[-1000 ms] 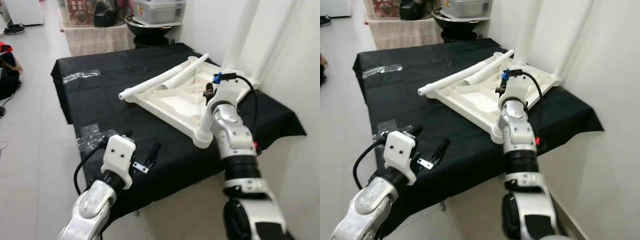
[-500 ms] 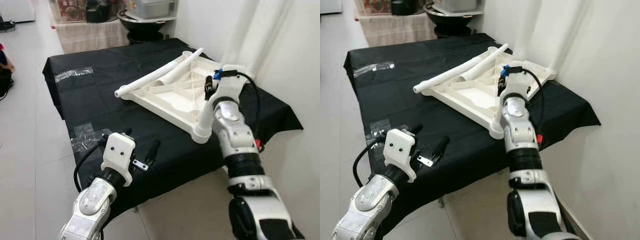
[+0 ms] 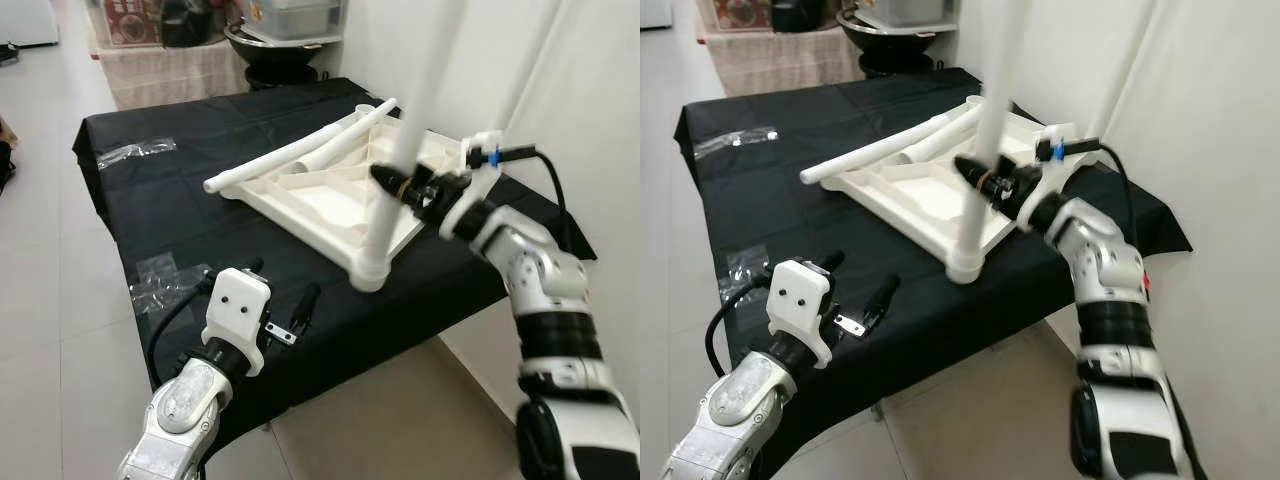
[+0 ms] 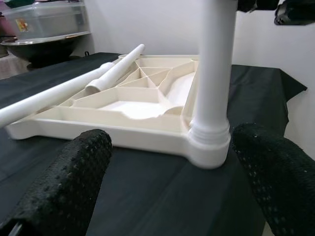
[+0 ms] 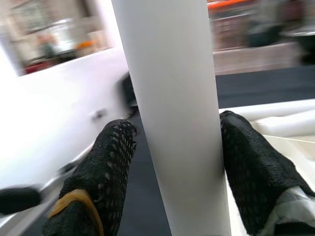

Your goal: Building children table

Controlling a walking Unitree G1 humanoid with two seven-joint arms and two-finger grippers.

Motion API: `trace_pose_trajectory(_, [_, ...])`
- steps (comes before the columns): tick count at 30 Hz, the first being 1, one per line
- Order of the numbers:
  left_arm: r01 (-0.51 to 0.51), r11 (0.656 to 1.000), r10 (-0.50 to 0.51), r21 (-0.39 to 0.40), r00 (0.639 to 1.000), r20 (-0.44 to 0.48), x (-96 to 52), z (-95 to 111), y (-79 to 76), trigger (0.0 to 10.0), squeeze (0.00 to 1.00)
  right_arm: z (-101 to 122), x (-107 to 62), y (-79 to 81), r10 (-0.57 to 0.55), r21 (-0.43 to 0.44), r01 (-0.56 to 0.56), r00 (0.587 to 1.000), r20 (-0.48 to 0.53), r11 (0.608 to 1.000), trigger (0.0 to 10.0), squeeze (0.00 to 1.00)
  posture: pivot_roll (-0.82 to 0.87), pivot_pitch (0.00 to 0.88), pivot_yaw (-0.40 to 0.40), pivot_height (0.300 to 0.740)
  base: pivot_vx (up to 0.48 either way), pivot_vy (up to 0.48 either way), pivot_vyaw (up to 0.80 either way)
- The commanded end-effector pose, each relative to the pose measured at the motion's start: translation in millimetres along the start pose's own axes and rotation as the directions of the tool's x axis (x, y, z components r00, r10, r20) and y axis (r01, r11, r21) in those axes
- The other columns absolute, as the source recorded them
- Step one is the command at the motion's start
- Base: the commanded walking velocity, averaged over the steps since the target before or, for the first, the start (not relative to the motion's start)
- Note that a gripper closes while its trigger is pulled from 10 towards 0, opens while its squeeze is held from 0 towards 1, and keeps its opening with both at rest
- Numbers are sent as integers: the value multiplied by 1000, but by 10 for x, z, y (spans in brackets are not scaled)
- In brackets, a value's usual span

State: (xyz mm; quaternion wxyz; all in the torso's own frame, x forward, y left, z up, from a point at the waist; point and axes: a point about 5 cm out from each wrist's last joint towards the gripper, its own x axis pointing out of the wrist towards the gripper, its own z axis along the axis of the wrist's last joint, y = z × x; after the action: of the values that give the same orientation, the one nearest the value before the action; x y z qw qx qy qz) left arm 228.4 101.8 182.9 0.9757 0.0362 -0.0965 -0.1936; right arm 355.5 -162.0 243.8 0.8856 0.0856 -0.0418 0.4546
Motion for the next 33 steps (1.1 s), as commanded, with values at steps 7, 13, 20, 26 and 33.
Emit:
trace_pose_trajectory(7, [4, 1000, -4, 4, 1000, -6, -17, 0, -4, 10000, 0, -388, 459, 236, 181, 3, -183, 971, -154, 983, 10000, 0, 42, 62, -83, 740, 0, 0, 0])
trace_pose_trajectory(13, [5, 1000, -5, 2, 1000, -8, -25, 1, -13, 10000, 0, -393, 751, 395, 154, -58, -165, 975, -158, 985, 0, 0, 43, 66, -87, 740, 0, 0, 0])
trace_pose_trajectory(20, [-1, 1000, 1, 5, 1000, -12, -37, -6, -7, 10000, 0, -326, 818, 241, -111, -104, 102, 990, -86, 989, 0, 0, 42, 66, -89, 740, 0, 0, 0])
trace_pose_trajectory(26, [2, 1000, -2, 4, 1000, -12, -32, -11, -20, 10000, 0, -236, 620, -118, -475, -154, 466, 879, -29, 871, 0, 0, 40, 63, -88, 740, 0, 0, 0])
trace_pose_trajectory(33, [11, 1000, -11, 1, 1000, -6, -9, -12, -40, 10000, 0, -197, 4, -462, -942, -162, 934, 332, 52, 320, 0, 0, 27, 48, -79, 740, 0, 0, 0])
